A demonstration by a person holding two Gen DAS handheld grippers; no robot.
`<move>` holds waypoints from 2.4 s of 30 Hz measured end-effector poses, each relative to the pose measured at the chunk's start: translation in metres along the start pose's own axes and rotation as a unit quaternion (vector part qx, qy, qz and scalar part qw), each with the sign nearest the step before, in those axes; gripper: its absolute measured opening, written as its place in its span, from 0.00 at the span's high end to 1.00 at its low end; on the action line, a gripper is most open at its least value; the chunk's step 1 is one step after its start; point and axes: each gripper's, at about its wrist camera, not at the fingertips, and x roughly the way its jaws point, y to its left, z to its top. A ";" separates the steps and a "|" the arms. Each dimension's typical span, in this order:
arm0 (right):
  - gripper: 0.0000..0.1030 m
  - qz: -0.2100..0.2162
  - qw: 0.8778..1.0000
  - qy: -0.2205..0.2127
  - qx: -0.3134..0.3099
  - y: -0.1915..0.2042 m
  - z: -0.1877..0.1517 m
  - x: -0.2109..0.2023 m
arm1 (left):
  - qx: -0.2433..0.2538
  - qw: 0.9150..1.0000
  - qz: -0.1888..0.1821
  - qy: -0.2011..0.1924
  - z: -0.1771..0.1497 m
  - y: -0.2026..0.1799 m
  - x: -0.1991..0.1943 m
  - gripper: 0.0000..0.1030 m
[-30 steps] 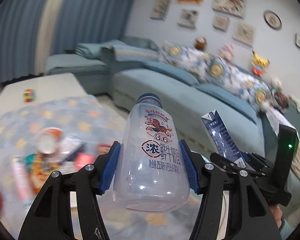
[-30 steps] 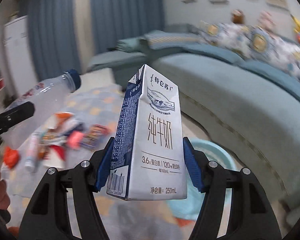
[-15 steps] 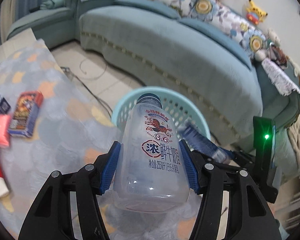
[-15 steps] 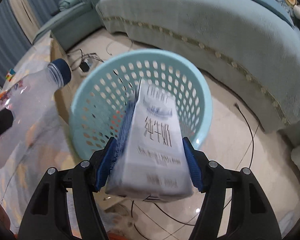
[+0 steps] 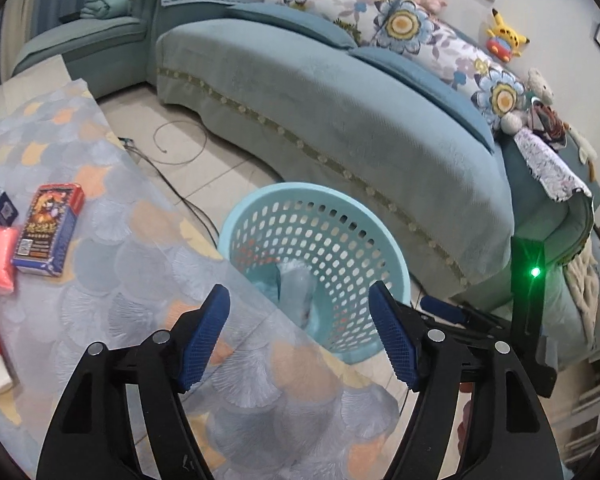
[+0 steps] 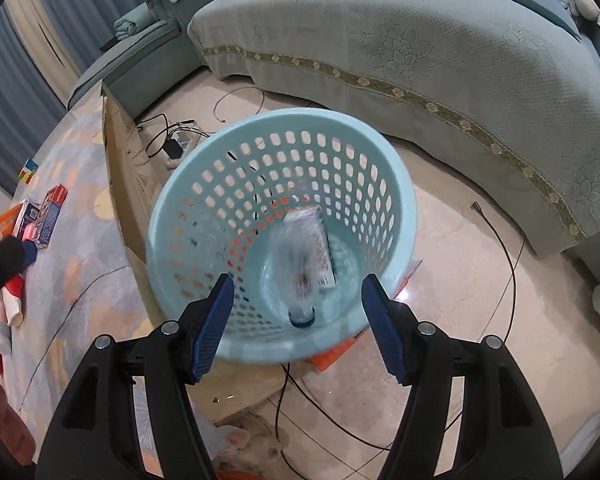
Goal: Collect trash
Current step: 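Move both open tools back over the trash on the table, then grasp the pink spray can with the left tool while the right tool grasps the card box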
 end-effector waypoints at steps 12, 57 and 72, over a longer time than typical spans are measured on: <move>0.39 0.034 0.997 -0.044 -0.062 0.046 -0.010 -0.024 | 0.010 0.999 0.025 -0.045 0.002 0.002 -0.046 0.33; 0.39 0.112 0.981 -0.044 -0.154 0.332 0.037 0.066 | -0.258 0.925 0.253 -0.117 -0.104 0.297 -0.186 0.31; 0.39 0.008 0.984 -0.026 -0.178 0.371 0.038 0.097 | -0.209 0.931 0.288 -0.085 -0.099 0.275 -0.166 0.53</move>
